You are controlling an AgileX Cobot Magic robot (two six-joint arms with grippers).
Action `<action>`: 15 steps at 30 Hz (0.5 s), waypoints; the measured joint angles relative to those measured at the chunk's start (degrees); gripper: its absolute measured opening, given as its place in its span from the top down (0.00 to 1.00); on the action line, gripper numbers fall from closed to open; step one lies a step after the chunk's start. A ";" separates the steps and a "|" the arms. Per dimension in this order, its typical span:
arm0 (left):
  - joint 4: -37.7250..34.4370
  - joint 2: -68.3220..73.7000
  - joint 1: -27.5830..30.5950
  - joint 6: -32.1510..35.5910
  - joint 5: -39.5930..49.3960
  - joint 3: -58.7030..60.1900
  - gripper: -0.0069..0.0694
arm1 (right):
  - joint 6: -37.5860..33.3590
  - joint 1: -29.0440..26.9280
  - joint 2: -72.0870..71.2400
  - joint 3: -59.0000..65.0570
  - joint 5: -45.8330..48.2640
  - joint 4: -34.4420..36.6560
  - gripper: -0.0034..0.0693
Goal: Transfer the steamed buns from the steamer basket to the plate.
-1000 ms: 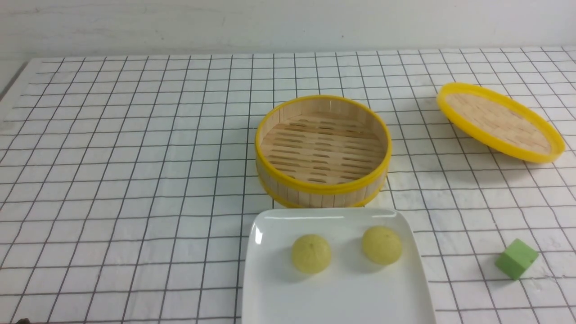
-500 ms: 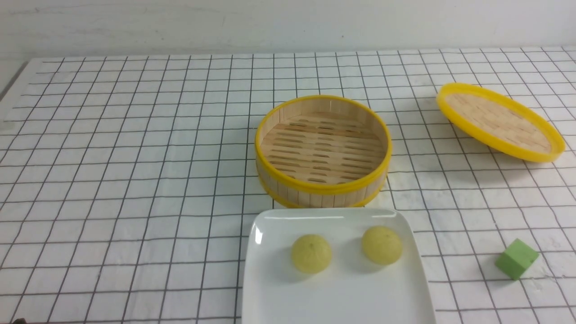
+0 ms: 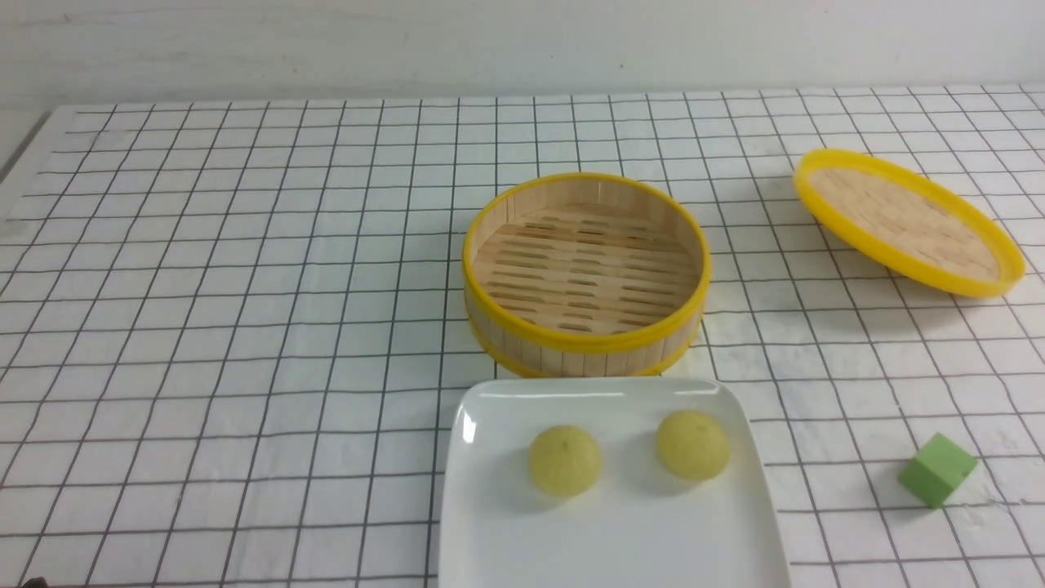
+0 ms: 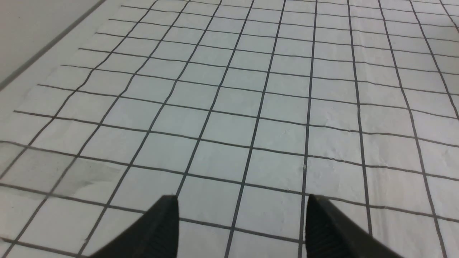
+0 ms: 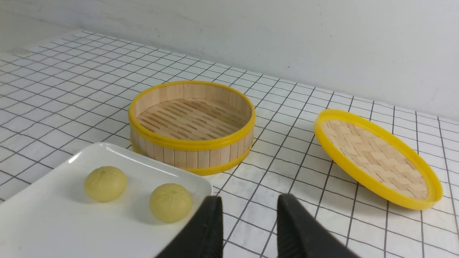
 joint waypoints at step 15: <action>6.44 0.00 0.00 0.00 0.29 0.14 0.28 | 0.00 0.00 0.00 0.00 0.00 0.00 0.62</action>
